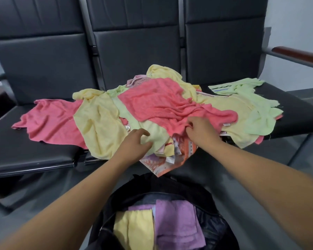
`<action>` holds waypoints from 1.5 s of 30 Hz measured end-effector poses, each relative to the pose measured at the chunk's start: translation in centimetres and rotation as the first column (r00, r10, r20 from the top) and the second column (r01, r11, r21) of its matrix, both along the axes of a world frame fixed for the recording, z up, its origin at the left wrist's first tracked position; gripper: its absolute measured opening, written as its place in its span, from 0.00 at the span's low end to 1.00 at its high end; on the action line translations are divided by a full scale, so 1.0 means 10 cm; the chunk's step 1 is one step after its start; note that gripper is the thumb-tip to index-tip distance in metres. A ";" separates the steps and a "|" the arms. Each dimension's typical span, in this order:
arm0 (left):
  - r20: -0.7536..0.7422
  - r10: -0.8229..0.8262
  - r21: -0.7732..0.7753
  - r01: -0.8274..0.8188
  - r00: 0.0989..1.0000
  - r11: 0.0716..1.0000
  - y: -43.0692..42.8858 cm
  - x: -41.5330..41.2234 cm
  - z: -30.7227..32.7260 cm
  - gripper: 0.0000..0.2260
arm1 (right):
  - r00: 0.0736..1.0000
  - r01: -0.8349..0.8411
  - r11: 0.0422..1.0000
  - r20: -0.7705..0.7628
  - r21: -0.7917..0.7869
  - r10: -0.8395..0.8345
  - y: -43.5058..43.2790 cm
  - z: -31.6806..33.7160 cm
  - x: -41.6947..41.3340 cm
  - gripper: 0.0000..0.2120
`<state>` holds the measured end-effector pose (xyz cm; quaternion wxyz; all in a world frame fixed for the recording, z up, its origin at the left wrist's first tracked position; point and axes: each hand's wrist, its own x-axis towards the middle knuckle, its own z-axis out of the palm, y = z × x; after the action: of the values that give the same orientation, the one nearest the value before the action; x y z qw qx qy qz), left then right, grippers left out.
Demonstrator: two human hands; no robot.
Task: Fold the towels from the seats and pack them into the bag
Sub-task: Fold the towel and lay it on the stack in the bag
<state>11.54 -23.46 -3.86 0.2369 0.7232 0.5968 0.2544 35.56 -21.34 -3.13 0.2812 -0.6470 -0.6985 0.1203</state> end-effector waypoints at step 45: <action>0.688 -0.207 0.125 0.167 0.696 0.978 -1.21 0.03 3.22 0.13 | 0.780 -0.457 0.889 -0.493 -0.030 0.384 -1.44 3.03 -0.22 0.16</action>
<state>11.81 -35.58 28.37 0.4495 0.6368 0.3798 0.4982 33.37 -35.77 27.18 0.3604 -0.4437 -0.7240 0.3861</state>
